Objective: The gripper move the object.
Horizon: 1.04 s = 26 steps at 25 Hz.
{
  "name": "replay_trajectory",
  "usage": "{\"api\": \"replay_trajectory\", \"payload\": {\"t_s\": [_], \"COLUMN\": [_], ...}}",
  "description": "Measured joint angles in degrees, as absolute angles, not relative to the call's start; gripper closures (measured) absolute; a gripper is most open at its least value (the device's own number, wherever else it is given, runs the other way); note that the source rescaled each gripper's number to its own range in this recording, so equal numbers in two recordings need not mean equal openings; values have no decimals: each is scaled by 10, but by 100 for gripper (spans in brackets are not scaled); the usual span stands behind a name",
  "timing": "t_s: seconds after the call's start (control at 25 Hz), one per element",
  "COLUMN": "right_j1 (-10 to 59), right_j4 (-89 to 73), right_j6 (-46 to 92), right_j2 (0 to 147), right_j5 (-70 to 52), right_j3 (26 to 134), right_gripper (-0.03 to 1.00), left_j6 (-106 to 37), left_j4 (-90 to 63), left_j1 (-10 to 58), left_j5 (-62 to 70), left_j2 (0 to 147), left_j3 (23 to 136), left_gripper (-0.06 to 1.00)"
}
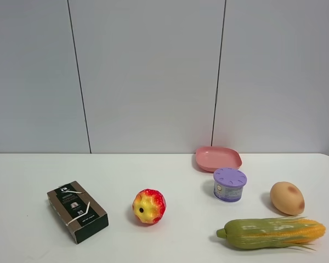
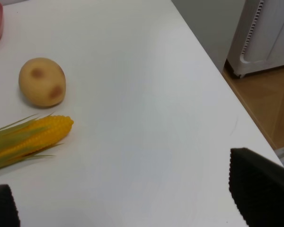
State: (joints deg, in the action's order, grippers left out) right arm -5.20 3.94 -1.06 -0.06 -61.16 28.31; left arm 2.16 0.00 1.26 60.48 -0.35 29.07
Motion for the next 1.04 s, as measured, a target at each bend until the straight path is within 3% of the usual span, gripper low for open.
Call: {"api": "replay_trajectory", "payload": {"t_s": [1.04], "right_j1": [-52], "right_j4": [39], "right_j6": [-11], "right_j2": [-1], "right_j5": [-612], "right_j3": [283], "right_gripper": [-3], "left_j6": [22], "left_j4": [0], "left_j1": [13], "left_j5": [605], "left_j2": [-3], "left_j3": [291], "left_gripper": [18]}}
